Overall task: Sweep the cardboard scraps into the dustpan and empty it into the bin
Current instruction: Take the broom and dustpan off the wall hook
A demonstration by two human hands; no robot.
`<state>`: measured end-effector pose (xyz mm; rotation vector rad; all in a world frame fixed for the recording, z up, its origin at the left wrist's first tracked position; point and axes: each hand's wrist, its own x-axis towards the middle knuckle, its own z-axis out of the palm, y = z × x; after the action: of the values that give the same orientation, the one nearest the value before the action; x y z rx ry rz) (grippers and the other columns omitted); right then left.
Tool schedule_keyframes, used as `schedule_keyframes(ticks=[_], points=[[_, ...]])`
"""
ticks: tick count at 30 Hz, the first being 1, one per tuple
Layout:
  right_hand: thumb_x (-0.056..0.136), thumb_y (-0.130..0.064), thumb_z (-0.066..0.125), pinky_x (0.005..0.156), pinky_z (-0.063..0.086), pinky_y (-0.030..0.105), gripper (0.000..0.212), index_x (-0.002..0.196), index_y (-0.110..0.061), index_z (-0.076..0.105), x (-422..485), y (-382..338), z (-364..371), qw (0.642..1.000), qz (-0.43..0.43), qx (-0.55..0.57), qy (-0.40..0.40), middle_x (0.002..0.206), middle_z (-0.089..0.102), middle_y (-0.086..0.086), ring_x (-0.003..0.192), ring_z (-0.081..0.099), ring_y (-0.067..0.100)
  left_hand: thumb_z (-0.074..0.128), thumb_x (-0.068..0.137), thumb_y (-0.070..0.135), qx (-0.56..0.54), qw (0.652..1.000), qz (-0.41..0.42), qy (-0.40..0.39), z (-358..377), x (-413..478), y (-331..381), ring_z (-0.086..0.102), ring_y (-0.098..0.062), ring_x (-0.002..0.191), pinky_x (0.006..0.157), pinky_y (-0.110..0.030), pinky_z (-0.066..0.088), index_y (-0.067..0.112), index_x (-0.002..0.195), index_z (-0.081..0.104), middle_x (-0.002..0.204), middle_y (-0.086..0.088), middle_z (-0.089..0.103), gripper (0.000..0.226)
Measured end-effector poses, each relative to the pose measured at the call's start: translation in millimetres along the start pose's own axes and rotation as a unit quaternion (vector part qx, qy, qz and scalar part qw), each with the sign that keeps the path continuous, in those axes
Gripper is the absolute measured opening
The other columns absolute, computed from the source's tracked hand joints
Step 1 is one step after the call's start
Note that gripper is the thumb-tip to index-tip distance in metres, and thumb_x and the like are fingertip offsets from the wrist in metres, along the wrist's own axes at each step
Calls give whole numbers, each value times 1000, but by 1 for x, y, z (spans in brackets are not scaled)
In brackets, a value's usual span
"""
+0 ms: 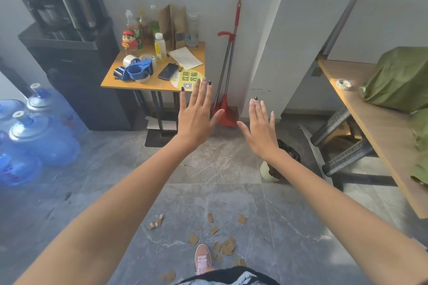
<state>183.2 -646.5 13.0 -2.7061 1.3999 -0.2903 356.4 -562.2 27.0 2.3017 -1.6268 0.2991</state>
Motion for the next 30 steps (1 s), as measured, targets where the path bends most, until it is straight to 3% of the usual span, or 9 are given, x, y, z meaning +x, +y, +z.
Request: schedule_keyframes(ticks=[14, 30], points=[[98, -52, 26, 119, 1, 46, 74, 154, -11, 1, 86, 15, 27, 999, 4, 21, -29, 162, 2, 3, 149, -4, 19, 20, 92, 65, 4, 999, 27, -21, 35, 84, -16, -6, -17, 147, 118, -49, -1, 14, 152, 8, 161, -3, 2, 80], [98, -47, 32, 120, 8, 49, 73, 153, -8, 6, 277, 19, 41, 999, 50, 19, 1, 161, 7, 6, 149, 1, 22, 31, 96, 55, -63, 991, 107, -44, 93, 287, -66, -10, -14, 146, 117, -49, 0, 14, 152, 9, 161, -2, -5, 73]])
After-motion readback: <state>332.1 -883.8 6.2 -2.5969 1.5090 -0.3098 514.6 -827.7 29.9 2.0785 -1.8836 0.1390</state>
